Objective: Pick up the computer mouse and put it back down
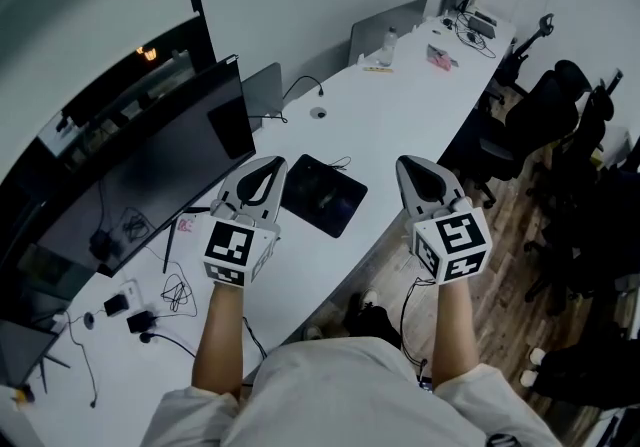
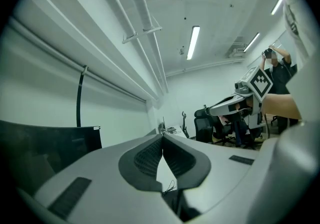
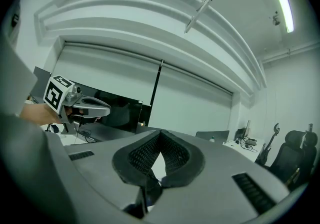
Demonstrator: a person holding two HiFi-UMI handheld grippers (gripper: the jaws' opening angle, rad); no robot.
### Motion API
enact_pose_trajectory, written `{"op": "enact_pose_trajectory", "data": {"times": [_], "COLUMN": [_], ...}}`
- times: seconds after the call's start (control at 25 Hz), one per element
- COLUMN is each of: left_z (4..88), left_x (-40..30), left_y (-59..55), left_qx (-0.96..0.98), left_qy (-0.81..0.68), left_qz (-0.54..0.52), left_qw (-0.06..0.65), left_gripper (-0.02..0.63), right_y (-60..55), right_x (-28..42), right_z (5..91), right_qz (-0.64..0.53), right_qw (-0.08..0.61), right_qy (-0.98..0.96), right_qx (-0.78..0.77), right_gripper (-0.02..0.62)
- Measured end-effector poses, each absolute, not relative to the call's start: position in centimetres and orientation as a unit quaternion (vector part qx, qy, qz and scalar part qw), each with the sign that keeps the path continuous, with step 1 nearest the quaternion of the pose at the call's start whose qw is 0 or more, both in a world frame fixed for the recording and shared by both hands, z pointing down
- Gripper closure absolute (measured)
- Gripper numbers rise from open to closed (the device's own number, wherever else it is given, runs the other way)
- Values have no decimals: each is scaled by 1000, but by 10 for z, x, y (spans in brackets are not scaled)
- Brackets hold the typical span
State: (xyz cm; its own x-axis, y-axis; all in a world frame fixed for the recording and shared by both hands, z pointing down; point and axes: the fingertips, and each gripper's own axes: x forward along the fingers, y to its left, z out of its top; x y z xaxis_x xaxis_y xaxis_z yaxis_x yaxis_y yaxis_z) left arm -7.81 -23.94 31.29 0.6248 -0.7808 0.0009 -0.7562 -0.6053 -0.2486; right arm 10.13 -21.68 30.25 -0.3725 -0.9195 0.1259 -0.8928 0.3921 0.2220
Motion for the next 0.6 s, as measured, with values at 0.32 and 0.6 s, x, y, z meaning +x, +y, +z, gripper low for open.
{"op": "enact_pose_trajectory", "data": {"times": [0.32, 0.6], "left_z": [304, 303], "left_x": [-74, -74], "left_y": [-234, -234], "left_qx": [-895, -894], "left_qy": [426, 426], "left_qz": [-49, -51], "left_qw": [124, 129], "left_gripper": [588, 588], "right_y": [-215, -215], "right_x": [95, 91], "right_z": [298, 300], "right_qz": [-63, -66], "right_qw": [111, 119], "right_qy": [-831, -834], "right_qx": [541, 535], "right_gripper": [583, 583]}}
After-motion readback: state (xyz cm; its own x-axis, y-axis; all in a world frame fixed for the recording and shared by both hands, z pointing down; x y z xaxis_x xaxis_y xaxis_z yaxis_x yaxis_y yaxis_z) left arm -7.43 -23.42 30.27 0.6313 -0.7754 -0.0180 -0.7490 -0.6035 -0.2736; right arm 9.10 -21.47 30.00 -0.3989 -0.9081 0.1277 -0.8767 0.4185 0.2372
